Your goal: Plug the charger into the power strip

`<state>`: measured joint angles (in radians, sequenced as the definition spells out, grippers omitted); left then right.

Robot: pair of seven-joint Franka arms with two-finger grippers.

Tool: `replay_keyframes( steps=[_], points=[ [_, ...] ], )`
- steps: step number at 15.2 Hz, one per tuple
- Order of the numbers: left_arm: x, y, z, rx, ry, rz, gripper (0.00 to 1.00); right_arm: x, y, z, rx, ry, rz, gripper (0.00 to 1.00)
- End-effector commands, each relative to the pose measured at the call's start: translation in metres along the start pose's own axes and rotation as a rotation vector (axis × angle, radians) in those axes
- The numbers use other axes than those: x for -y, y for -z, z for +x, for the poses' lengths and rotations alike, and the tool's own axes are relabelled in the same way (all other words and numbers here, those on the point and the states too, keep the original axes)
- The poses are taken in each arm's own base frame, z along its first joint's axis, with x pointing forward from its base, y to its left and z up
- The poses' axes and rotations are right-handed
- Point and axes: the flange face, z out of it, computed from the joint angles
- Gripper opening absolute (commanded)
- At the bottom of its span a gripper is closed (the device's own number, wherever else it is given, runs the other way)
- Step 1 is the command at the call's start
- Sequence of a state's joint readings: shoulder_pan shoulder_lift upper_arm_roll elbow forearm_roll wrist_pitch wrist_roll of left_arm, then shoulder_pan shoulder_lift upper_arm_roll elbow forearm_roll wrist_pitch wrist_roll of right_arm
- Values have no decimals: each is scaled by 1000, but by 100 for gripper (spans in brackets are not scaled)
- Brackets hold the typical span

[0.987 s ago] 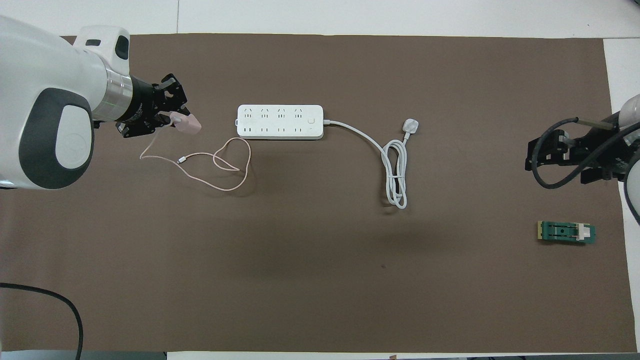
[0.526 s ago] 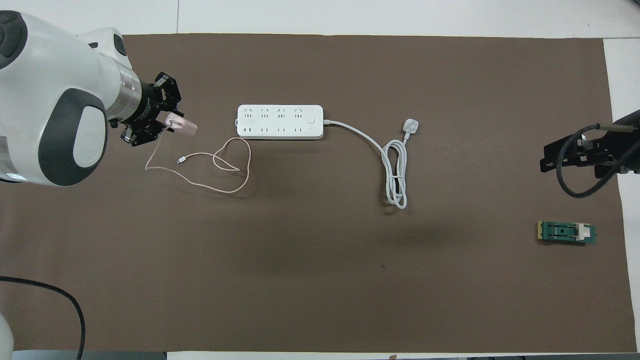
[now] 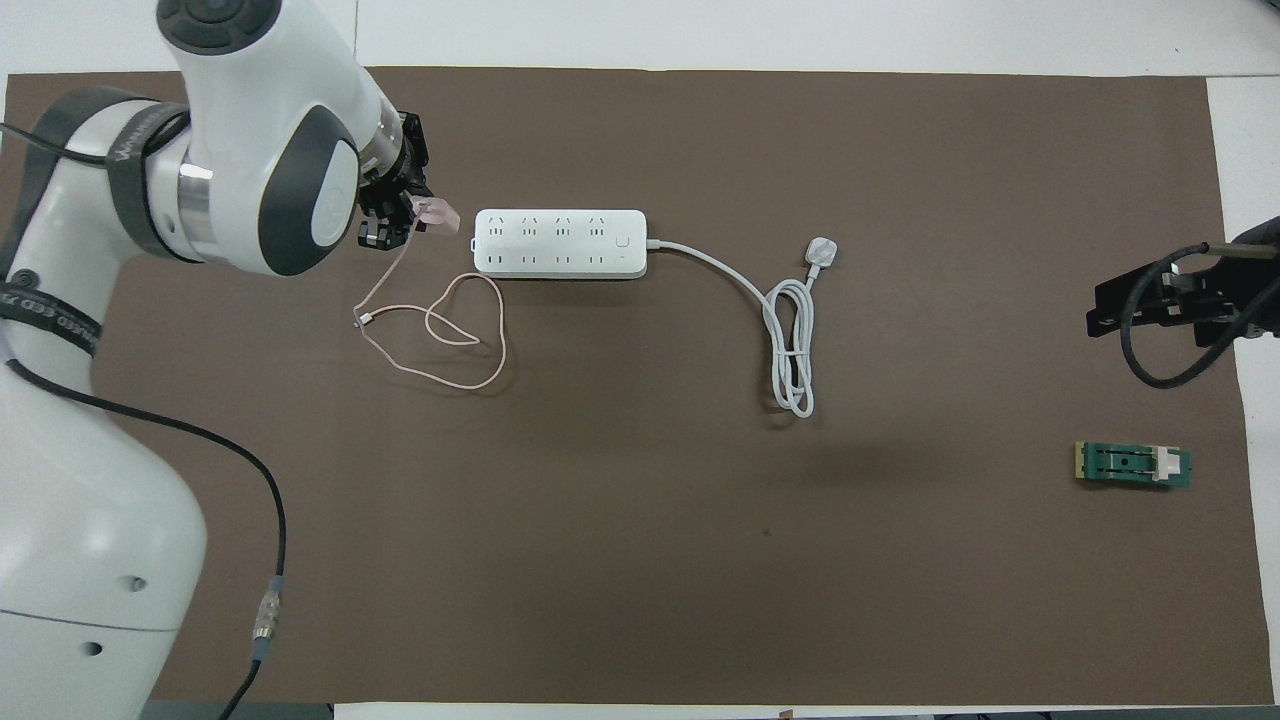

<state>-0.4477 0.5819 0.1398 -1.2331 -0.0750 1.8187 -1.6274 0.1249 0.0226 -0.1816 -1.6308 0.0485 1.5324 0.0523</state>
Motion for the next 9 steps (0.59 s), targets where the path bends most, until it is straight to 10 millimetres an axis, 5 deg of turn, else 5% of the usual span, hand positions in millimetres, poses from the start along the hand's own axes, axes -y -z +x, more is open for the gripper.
replay_keyframes(
  steps=[1,4,9],
  points=[
    [-4,1,-6,-41,56,13,0,-6,1,-2,-2,15,-17,100],
    [-4,-1,-8,-82,74,-1,0,-6,3,-4,-2,15,-16,100],
    [1,-32,-23,-111,41,17,0,-5,3,-4,-2,17,-16,100]
  ],
)
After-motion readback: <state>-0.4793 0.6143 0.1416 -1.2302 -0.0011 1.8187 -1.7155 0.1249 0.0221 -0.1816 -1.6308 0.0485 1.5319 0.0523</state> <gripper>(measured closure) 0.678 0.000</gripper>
